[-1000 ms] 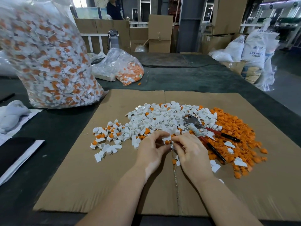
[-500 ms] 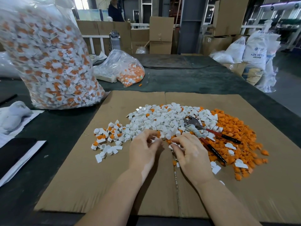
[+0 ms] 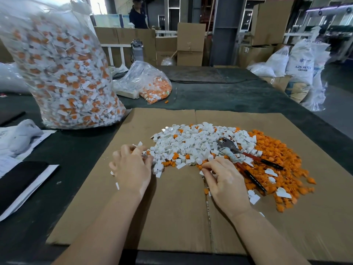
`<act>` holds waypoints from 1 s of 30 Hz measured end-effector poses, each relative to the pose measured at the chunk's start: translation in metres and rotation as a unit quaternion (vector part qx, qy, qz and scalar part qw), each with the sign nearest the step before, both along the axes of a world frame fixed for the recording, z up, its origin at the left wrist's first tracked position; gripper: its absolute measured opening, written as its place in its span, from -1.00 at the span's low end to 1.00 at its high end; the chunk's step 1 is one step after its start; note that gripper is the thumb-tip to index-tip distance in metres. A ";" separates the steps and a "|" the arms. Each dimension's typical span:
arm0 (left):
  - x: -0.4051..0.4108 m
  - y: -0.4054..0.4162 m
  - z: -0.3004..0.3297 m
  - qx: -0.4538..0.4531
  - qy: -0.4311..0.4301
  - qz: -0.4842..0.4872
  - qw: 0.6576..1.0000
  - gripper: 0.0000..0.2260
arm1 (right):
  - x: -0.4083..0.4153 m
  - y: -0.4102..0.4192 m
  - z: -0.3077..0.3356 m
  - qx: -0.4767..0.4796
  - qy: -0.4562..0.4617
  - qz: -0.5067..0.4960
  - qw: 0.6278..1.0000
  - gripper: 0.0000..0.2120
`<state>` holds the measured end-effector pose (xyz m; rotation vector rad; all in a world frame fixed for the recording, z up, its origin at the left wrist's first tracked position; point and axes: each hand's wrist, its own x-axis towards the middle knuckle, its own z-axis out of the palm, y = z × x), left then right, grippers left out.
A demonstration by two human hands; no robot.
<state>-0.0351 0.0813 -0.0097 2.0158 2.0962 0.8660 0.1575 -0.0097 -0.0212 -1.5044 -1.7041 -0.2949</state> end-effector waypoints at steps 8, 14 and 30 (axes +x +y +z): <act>0.056 -0.042 0.005 -0.030 -0.104 -0.328 0.938 -0.85 | 0.019 0.000 0.035 0.019 0.117 -0.014 0.993 -0.95; 0.099 -0.072 0.002 -0.057 -0.076 -0.495 0.863 -0.81 | 0.036 -0.005 0.043 0.032 0.137 -0.059 0.988 -0.95; 0.128 -0.092 0.000 -0.072 0.017 -0.520 0.851 -0.72 | 0.039 -0.006 0.040 0.008 0.151 -0.074 0.986 -0.94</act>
